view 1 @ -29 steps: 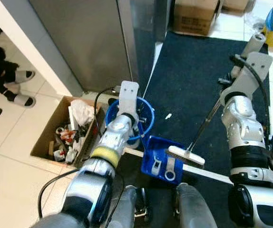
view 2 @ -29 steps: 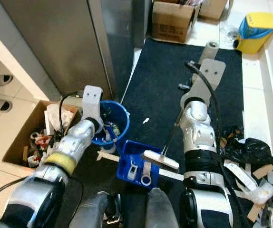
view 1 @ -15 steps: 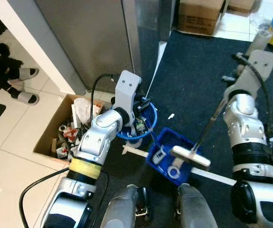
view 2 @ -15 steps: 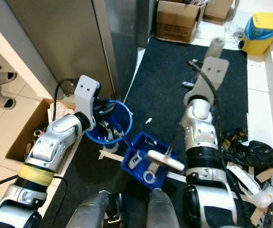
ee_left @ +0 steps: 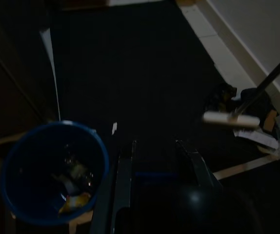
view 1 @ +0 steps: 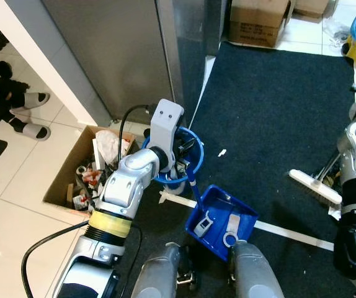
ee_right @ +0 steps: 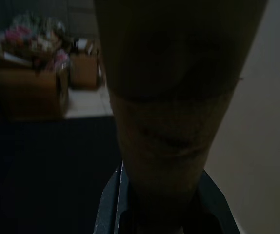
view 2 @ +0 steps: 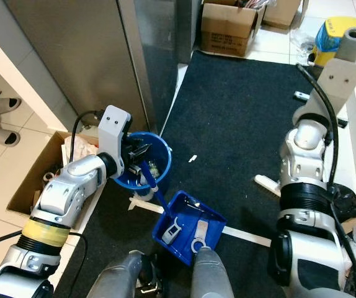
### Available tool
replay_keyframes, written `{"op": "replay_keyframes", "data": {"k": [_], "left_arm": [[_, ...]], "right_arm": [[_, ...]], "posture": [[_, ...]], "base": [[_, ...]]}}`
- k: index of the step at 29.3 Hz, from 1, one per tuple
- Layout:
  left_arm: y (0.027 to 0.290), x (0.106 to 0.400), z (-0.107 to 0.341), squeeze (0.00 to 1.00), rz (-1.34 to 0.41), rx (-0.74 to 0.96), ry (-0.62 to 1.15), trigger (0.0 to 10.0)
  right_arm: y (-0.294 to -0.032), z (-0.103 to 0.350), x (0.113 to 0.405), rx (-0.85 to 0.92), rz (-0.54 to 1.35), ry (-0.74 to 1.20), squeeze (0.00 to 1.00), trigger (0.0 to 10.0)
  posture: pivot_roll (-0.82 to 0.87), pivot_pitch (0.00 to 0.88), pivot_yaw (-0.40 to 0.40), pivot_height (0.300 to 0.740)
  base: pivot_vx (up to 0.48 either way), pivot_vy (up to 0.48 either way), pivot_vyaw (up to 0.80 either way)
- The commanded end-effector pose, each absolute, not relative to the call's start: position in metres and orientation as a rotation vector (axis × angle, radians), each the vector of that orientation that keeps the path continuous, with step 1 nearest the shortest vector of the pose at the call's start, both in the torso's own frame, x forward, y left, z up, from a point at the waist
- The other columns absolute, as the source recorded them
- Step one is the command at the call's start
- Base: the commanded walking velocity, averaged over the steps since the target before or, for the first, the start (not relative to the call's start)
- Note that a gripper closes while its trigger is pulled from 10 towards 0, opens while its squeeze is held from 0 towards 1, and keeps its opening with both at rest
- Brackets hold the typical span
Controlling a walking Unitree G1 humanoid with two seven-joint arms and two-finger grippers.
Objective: Sweep floor
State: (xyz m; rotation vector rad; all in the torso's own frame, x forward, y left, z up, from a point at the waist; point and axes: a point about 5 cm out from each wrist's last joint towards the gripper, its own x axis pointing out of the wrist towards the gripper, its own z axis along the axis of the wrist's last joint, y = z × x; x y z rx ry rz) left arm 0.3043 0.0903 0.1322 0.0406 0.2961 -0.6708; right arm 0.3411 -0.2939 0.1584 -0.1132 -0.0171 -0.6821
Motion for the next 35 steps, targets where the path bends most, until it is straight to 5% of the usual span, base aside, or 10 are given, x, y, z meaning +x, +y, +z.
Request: {"op": "replay_keyframes", "data": {"k": [1, 16, 24, 35], "left_arm": [[0.093, 0.308, 0.150, 0.00, -0.667, 0.004, 0.241, 10.0], [0.118, 0.332, 0.231, 0.00, -0.615, -0.031, 0.042, 10.0], [0.118, 0.352, 0.282, 0.00, -0.672, -0.142, -0.058, 10.0], [0.127, 0.365, 0.323, 0.00, -0.677, -0.054, -0.136, 10.0]], "right_arm": [[-0.290, 0.146, 0.339, -0.104, -0.671, 0.011, 0.00, 10.0], [-0.296, 0.127, 0.333, -0.178, -0.684, 0.043, 0.00, 10.0], [-0.278, 0.124, 0.339, -0.220, -0.627, 0.026, 0.00, 10.0], [-0.270, 0.118, 0.337, -0.230, -0.601, 0.020, 0.00, 10.0]], "posture": [[-0.03, 0.074, 0.091, 0.740], [-0.02, 0.076, 0.099, 0.740], [-0.01, 0.073, 0.094, 0.740], [-0.02, 0.072, 0.109, 0.740]], "base": [[0.000, 0.000, 0.00], [0.000, 0.000, 0.00], [0.000, 0.000, 0.00], [0.000, 0.000, 0.00]]}}
